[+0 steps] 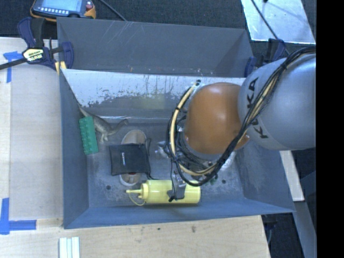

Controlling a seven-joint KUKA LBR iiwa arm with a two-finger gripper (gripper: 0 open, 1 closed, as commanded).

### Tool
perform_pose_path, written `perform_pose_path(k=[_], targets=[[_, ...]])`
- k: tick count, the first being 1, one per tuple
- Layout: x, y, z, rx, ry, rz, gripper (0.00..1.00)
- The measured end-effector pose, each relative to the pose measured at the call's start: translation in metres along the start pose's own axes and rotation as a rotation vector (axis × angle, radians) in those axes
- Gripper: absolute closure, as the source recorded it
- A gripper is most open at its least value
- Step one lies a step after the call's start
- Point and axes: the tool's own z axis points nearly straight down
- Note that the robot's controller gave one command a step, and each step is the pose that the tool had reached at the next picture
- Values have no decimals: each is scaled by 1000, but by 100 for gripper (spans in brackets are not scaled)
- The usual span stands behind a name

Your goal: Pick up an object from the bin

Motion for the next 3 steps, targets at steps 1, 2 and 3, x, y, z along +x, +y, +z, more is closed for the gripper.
perform_pose_path(k=[1,2,3], targets=[[1,-34,32,-2,1,-43,0],[4,-32,51,3,12,-134,0],[-5,57,61,1,6,57,100]])
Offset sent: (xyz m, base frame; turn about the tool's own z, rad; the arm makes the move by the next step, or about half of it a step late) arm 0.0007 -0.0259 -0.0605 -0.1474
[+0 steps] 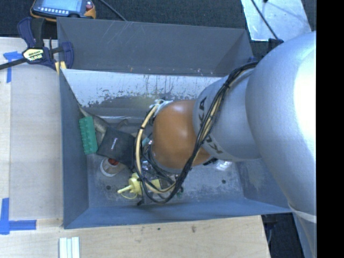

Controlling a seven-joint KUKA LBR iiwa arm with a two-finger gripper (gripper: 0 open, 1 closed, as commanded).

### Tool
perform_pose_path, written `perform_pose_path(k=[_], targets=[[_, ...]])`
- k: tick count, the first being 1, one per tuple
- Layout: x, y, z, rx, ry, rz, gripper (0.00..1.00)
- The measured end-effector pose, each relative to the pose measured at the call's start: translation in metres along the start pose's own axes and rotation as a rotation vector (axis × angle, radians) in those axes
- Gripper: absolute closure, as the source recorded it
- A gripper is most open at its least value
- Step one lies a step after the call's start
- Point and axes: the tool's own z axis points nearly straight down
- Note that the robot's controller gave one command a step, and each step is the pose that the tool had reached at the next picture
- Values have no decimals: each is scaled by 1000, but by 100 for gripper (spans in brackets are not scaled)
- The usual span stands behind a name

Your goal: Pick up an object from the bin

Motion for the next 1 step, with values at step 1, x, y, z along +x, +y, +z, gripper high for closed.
perform_pose_path(k=[1], targets=[[0,0,0,0,0,1,100]])
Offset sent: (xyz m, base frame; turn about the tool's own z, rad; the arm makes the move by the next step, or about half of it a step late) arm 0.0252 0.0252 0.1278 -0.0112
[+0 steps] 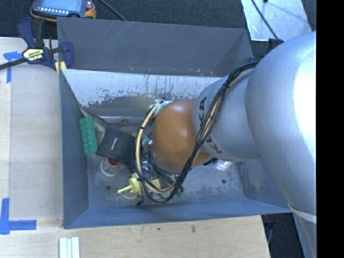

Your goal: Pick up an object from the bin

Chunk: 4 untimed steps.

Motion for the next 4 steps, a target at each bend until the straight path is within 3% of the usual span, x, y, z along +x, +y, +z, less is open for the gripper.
perform_pose_path(k=[1,2,3,4], targets=[[-12,9,-57,1,3,-6,100],[-38,-38,-35,-1,-16,-42,100],[-21,-19,-56,4,9,-36,100],[-63,-36,-122,-1,-8,-84,100]])
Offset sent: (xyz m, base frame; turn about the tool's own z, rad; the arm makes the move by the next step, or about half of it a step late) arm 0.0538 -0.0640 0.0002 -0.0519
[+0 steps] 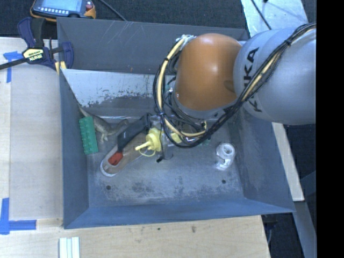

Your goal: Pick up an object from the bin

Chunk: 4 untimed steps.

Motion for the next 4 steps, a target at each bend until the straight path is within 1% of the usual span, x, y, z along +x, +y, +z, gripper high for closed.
perform_pose_path(k=[1,2,3,4], targets=[[18,0,-29,1,9,7,100],[15,3,-57,1,7,5,100],[-20,41,93,0,6,-57,100],[-20,41,93,0,5,-55,100]])
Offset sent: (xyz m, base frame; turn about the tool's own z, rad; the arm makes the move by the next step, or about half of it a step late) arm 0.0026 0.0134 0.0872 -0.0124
